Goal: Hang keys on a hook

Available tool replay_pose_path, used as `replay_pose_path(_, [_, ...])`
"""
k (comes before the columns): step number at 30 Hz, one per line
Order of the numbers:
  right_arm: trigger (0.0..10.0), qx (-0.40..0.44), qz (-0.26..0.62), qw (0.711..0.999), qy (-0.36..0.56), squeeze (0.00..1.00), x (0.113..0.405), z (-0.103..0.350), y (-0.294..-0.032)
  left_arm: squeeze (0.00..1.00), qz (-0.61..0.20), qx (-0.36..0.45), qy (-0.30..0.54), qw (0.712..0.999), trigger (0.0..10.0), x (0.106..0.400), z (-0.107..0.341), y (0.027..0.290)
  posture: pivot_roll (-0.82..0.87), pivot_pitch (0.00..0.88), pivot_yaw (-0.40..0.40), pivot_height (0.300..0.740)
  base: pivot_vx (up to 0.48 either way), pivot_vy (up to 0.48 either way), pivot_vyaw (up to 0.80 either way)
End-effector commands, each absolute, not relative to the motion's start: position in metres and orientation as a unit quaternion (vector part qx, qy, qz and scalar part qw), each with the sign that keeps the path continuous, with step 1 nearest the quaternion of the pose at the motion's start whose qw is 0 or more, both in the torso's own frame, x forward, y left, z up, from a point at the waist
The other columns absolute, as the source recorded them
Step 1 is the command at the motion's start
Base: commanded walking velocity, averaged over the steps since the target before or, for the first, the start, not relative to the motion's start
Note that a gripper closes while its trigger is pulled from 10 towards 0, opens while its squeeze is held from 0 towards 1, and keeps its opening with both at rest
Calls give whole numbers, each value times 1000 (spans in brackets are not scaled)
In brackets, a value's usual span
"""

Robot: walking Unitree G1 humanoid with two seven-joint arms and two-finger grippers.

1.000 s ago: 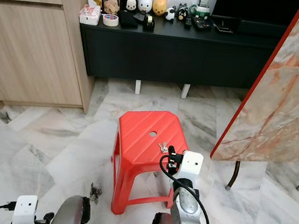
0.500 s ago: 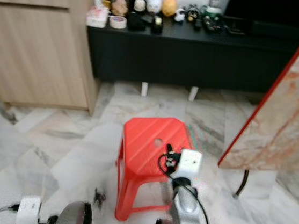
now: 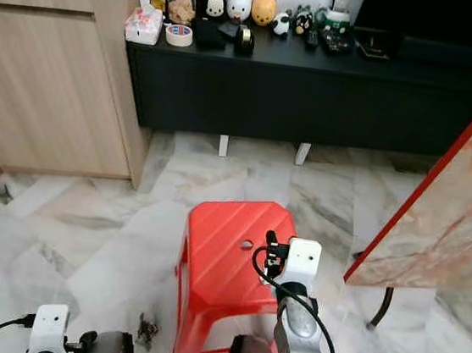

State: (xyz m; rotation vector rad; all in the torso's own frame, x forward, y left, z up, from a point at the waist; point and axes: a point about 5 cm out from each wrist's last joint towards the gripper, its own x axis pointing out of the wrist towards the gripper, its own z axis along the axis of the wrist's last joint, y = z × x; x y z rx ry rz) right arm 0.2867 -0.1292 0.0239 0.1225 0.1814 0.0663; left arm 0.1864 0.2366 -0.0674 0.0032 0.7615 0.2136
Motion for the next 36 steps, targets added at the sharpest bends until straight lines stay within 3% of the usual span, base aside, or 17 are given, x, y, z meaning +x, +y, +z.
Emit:
replay_pose_path(1, [10000, 59, 35, 993, 92, 0, 287, 25, -130, 0, 103, -5, 387, 916, 10000, 179, -73, 235, 30, 71, -71, 586, 0, 0, 0])
replay_pose_path(10, [10000, 59, -3, 991, 119, 0, 286, 18, -140, 0, 98, -9, 391, 915, 10000, 177, -74, 233, 29, 75, -72, 586, 0, 0, 0])
replay_pose_path(21, [10000, 107, -46, 957, 264, 0, 276, -16, -148, 0, 90, -6, 397, 914, 10000, 173, -77, 230, 25, 86, -72, 586, 0, 0, 0])
replay_pose_path(36, [10000, 163, -19, 954, 253, 0, 293, -4, -138, 0, 92, 2, 408, 908, 10000, 156, -82, 235, 35, 134, -81, 586, 0, 0, 0])
